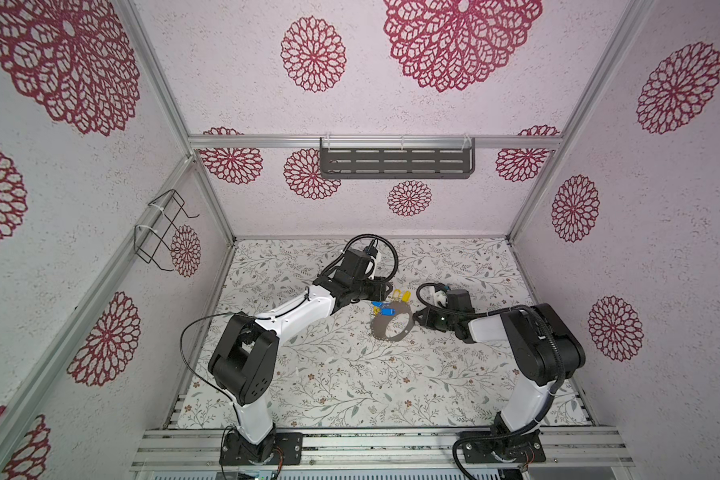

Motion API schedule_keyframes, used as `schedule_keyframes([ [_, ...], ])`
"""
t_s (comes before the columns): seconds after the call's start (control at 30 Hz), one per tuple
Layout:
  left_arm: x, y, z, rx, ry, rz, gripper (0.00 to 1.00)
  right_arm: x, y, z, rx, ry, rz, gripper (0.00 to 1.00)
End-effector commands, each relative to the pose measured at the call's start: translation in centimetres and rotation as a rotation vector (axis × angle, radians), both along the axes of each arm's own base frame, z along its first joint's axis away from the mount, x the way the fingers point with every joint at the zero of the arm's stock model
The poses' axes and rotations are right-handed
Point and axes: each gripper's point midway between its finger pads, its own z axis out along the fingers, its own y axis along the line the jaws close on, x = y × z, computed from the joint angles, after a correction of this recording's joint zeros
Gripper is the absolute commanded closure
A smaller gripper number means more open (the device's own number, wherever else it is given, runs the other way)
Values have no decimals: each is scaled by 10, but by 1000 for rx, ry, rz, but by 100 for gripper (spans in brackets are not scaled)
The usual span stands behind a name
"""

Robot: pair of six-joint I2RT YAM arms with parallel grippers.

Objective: Remove the keys from the keyring
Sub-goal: 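Open the right gripper and draw it back while the left gripper holds the plate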

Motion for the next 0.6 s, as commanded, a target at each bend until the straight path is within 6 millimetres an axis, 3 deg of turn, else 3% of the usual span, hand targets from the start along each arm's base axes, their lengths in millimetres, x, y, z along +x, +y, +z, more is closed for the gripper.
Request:
schedule_keyframes([
  [0.0, 6, -10, -5, -21, 15, 110, 56, -24, 20, 19, 65, -10, 107, 100],
  [0.1, 16, -15, -21, -51, 54, 164, 57, -24, 7, 32, 51, -35, 89, 100],
  [0.17, 20, -21, -32, -36, 87, 162, 57, -14, -20, 39, 1, -65, 1, 100],
  [0.27, 18, -34, -55, 49, 119, 80, 57, 2, -78, 48, -131, -151, -208, 93],
  [0.33, 12, -39, -62, 105, 111, 7, 59, 3, -104, 49, -198, -202, -314, 92],
  [0.47, 3, -37, -81, 185, 162, -28, 63, -7, -110, 57, -137, -310, -376, 88],
  [0.57, -4, -37, -92, 183, 219, -7, 58, -10, -110, 58, -135, -317, -374, 87],
])
